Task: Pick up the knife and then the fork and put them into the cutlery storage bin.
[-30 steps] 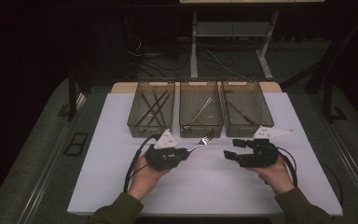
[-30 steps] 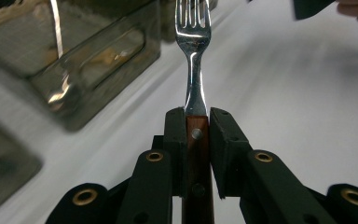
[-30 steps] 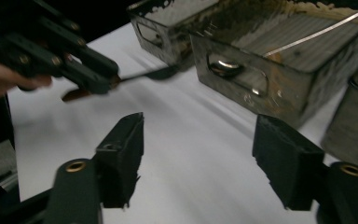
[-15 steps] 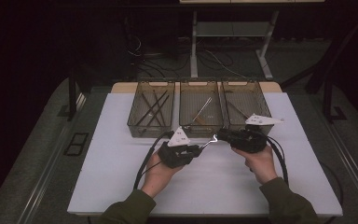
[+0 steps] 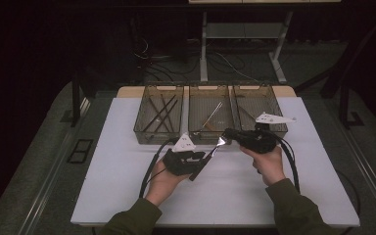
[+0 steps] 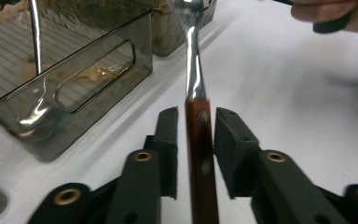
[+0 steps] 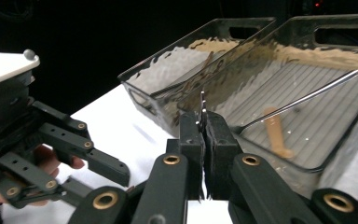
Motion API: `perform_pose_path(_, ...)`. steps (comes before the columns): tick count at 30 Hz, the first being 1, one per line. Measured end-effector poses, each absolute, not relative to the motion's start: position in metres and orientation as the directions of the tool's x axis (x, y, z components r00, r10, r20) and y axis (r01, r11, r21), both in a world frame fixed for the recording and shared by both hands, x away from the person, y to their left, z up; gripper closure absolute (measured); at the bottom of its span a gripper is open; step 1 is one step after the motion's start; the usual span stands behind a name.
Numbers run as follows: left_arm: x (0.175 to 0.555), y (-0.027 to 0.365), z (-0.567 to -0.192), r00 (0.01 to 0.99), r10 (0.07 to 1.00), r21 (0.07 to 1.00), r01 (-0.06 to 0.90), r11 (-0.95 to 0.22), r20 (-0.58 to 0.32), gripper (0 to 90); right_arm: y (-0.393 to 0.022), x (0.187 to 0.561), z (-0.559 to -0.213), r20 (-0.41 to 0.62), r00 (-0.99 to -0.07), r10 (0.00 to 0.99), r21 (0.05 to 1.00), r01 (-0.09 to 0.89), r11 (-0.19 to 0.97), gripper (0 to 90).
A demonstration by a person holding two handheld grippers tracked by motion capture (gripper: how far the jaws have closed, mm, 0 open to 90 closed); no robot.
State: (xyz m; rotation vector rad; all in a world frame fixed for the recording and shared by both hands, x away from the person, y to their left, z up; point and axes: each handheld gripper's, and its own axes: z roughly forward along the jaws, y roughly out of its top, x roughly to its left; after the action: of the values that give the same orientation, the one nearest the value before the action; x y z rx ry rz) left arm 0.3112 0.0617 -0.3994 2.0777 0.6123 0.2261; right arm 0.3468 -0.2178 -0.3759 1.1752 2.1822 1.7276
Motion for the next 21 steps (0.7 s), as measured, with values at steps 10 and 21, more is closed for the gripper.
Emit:
perform_pose_path(10,0.305,0.104,-0.403,0.848,0.524,0.837,0.339,-0.43,-0.075,47.3,-0.251,0.357,-0.347,0.295,-0.658,0.693,0.887,0.458,0.057,87.3)
perform_pose_path(21,0.293,0.144,-0.417,0.843,0.53,0.82,0.366,-0.44,-0.092,33.7,-0.304,0.37,-0.303,0.218,-0.588,0.779,0.916,0.398,0.044,87.4)
